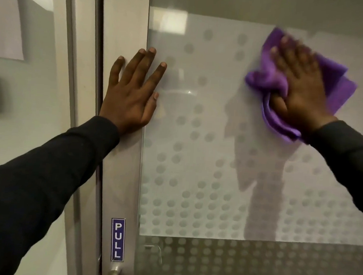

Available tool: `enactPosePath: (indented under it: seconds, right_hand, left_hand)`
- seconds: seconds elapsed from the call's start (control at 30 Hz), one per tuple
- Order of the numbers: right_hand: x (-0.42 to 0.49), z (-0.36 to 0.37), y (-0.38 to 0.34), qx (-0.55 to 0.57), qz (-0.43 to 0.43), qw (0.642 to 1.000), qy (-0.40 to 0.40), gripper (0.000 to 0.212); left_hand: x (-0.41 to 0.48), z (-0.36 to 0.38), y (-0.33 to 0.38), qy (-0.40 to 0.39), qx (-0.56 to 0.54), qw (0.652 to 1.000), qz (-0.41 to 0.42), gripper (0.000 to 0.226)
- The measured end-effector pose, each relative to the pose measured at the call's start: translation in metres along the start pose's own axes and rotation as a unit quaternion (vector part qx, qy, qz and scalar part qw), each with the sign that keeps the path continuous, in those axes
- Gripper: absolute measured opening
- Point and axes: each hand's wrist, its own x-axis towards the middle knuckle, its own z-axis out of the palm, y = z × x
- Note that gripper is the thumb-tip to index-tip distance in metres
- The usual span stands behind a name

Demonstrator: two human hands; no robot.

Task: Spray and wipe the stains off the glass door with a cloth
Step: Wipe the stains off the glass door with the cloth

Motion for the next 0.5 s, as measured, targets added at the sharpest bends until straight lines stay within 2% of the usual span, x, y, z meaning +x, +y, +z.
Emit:
enactPosePath:
  seconds: [0.1, 0.17, 0.2, 0.27, 0.33, 0.37, 0.43, 0.5]
  right_hand:
    - [0.000, 0.019, -0.058, -0.004, 0.158, 0.985, 0.073, 0.085]
    - [-0.030, 0.044, -0.130, 0.043, 0.171, 0.982, 0.074, 0.087]
    - [-0.054, 0.059, -0.170, 0.083, 0.128, 0.987, 0.040, 0.087]
    - [-0.112, 0.085, -0.242, 0.170, -0.013, 0.984, -0.055, 0.084]
    - [-0.168, 0.107, -0.286, 0.240, -0.171, 0.945, -0.144, 0.072]
    - [-0.187, 0.113, -0.294, 0.239, -0.228, 0.926, -0.181, 0.068]
    - [-0.203, 0.119, -0.289, 0.210, -0.287, 0.913, -0.201, 0.066]
    - [-0.193, 0.112, -0.270, 0.231, -0.297, 0.902, -0.213, 0.066]
  left_hand:
    - [0.000, 0.000, 0.001, -0.007, -0.003, 1.000, -0.004, 0.063]
    - [-0.001, 0.000, 0.001, -0.007, -0.002, 1.000, -0.006, 0.063]
    - [-0.001, -0.001, 0.001, -0.005, -0.001, 1.000, -0.005, 0.063]
    - [0.000, -0.001, 0.001, -0.004, -0.001, 1.000, -0.002, 0.063]
    - [0.000, -0.002, 0.000, -0.011, -0.003, 1.000, -0.002, 0.063]
    - [0.000, -0.001, 0.000, -0.014, -0.004, 1.000, -0.003, 0.063]
    - [0.000, -0.002, 0.000, -0.017, -0.004, 1.000, -0.002, 0.063]
    - [0.000, -0.002, 0.000, -0.017, -0.003, 1.000, -0.003, 0.063]
